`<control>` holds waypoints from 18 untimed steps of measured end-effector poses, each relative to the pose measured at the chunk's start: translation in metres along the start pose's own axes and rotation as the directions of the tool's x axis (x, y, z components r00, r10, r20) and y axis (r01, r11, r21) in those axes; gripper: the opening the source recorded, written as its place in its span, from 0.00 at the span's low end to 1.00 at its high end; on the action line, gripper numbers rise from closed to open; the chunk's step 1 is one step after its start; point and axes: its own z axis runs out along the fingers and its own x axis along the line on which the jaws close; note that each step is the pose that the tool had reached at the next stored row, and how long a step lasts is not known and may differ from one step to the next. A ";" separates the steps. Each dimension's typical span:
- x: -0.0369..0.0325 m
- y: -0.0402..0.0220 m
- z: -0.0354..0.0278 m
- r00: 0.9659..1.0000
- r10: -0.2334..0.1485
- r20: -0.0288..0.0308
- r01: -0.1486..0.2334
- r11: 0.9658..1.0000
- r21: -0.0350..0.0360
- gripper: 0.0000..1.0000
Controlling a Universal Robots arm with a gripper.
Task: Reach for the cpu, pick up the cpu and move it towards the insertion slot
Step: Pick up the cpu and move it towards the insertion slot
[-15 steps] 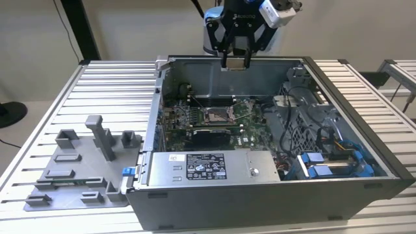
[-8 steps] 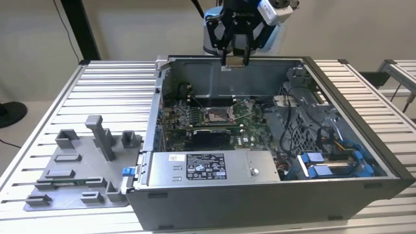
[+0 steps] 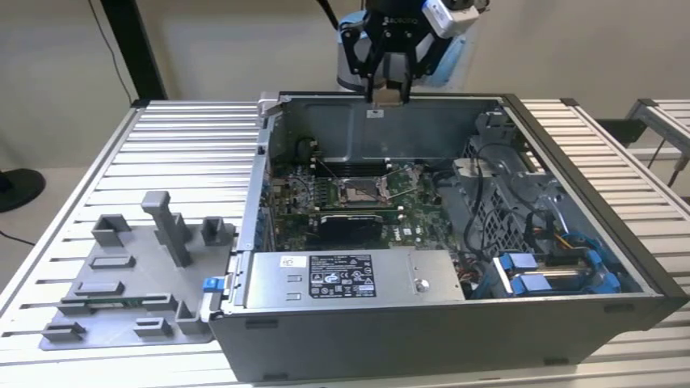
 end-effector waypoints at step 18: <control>0.0032 0.0361 0.0042 1.000 0.000 0.000 0.000 1.000 0.000 0.00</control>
